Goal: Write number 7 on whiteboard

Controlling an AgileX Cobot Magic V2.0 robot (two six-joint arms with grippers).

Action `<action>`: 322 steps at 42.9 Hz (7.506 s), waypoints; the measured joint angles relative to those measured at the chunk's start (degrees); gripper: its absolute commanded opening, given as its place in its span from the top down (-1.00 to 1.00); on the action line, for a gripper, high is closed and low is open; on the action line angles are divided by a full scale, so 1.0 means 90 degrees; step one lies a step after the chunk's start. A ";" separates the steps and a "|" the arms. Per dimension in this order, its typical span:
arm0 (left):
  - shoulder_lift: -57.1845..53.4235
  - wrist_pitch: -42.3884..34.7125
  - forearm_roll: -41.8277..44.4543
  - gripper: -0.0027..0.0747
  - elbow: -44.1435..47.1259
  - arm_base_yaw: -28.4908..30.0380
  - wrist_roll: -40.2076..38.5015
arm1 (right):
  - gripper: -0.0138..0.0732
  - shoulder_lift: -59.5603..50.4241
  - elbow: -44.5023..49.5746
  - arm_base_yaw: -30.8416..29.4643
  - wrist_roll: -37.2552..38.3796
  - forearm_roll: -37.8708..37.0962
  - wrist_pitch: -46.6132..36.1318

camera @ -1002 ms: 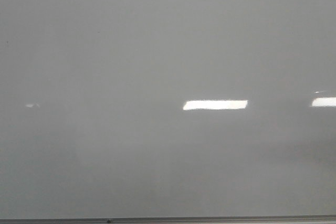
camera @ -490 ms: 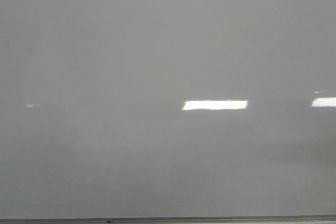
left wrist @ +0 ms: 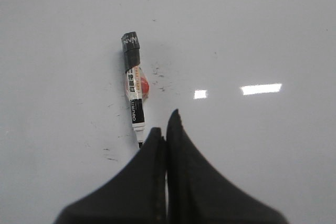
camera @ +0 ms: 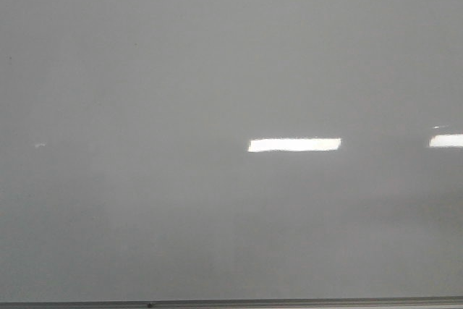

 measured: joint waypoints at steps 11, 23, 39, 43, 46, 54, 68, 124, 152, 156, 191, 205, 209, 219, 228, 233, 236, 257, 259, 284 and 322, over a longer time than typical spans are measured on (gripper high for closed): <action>0.0000 -0.0849 -0.0025 0.98 -0.0047 0.0000 0.0000 | 0.84 0.0000 -0.0314 0.0000 0.0000 0.0038 -0.0219; 0.0520 -0.0002 -0.0025 0.98 -0.1733 0.0000 0.0000 | 0.83 0.0428 -0.2230 0.0000 0.0000 0.0052 0.1001; 0.2295 0.0826 -0.0025 0.96 -0.2584 0.0000 0.0000 | 0.82 0.2162 -0.3193 0.0000 0.0000 0.0052 0.1341; 0.2297 0.0811 -0.0025 0.66 -0.2598 0.0000 0.0000 | 0.61 0.2193 -0.3193 0.0000 0.0000 0.0052 0.1356; 0.2297 0.0813 -0.0025 0.21 -0.2598 0.0000 0.0000 | 0.27 0.2193 -0.3193 0.0000 0.0000 0.0052 0.1369; 0.2297 0.0804 -0.0025 -0.77 -0.2598 0.0000 0.0000 | -0.61 0.2193 -0.3193 0.0000 0.0000 0.0052 0.1369; 0.2492 0.0816 -0.0049 -0.81 -0.2598 0.0000 0.0000 | -0.76 0.2193 -0.3193 0.0000 0.0000 0.0052 0.1379; 0.9225 -0.0934 0.0202 -0.59 -0.4276 0.0743 -0.0168 | -0.76 0.2193 -0.3193 0.0000 0.0000 0.0052 0.1241; 0.9464 -0.0813 0.0232 0.97 -0.4276 0.0743 -0.0168 | -0.76 0.2193 -0.3193 0.0000 0.0000 0.0052 0.1243; 0.9240 -0.0565 0.0232 0.98 -0.4276 0.0743 -0.0168 | -0.76 0.2193 -0.3193 0.0000 0.0000 0.0052 0.1243; 0.6912 0.2927 -0.0098 0.98 -0.5162 -0.4460 0.3166 | -0.76 0.4788 -0.5171 0.2893 -0.1801 0.0052 0.3639; 0.6860 0.2876 0.0157 0.98 -0.5162 -0.6154 0.3531 | -0.76 0.6464 -0.6484 0.5512 -0.2529 0.0066 0.4023; 0.6860 0.2828 0.0183 0.98 -0.5162 -0.6242 0.3531 | -0.76 0.6803 -0.6767 0.5895 -0.2572 0.0080 0.4023; 0.6860 0.2814 0.0208 0.98 -0.5162 -0.6243 0.3545 | -0.76 0.7353 -0.7109 0.6291 -0.2597 0.0109 0.3854; 0.6860 0.2732 0.0208 0.98 -0.5162 -0.6243 0.3545 | -0.67 0.7603 -0.7178 0.6300 -0.2754 0.0349 0.3572; 0.6860 0.2603 0.0213 0.98 -0.5162 -0.6243 0.3545 | -0.54 0.7757 -0.7178 0.6300 -0.2838 0.0493 0.3549; 0.6860 0.2537 0.0223 0.98 -0.5162 -0.6243 0.3545 | -0.43 0.7844 -0.7178 0.6300 -0.2847 0.0533 0.3549; 0.6860 0.2562 0.0214 0.98 -0.5162 -0.6253 0.3506 | 0.78 0.7897 -0.7178 0.6300 -0.2877 0.0448 0.3525; 0.6860 0.2562 0.0214 0.98 -0.5162 -0.6253 0.3506 | 0.86 0.7897 -0.7178 0.6300 -0.2877 0.0448 0.3525; 0.6860 0.2512 0.0264 -0.64 -0.5162 -0.6268 0.3517 | 0.84 0.7701 -0.7178 0.5681 -0.2877 0.0576 0.3852; 0.6860 0.2506 0.0264 0.98 -0.5162 -0.6268 0.3517 | 0.84 0.7598 -0.7178 0.3642 -0.2820 0.0503 0.3814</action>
